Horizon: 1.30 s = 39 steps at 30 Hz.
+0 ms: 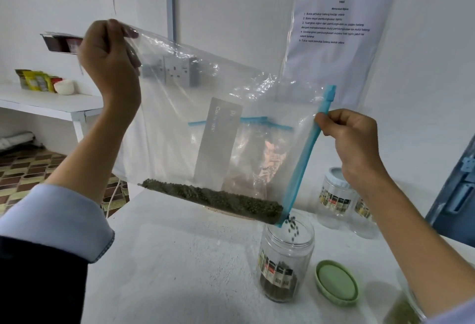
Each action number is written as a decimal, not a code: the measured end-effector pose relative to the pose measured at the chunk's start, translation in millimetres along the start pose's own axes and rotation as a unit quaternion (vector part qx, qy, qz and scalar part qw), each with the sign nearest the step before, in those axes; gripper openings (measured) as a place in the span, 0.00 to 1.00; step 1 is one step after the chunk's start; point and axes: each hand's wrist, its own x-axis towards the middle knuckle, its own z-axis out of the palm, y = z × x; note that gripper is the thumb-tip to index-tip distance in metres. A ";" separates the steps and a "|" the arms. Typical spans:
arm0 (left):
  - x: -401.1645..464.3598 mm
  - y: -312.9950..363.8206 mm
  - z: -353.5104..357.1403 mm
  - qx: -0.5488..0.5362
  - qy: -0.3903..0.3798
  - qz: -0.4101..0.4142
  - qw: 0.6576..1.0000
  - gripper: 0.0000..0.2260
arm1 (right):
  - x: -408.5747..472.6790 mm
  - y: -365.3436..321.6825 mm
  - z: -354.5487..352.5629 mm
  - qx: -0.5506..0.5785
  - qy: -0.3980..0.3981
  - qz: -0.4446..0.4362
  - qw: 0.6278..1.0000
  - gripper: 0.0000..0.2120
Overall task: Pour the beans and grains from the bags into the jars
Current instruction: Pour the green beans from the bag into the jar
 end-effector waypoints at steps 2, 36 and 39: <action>0.1 0.5 0.0 -0.006 0.000 0.001 1.000 0.13 | 0.0 0.2 -0.6 0.007 0.006 -0.003 1.000 0.11; -3.1 12.1 -0.2 0.005 -0.002 0.002 1.000 0.13 | -5.3 7.5 -5.1 -0.008 0.025 -0.009 1.000 0.05; -4.1 11.3 0.7 0.008 -0.004 0.000 1.000 0.13 | -5.2 6.0 -6.5 -0.003 0.015 -0.003 1.000 0.06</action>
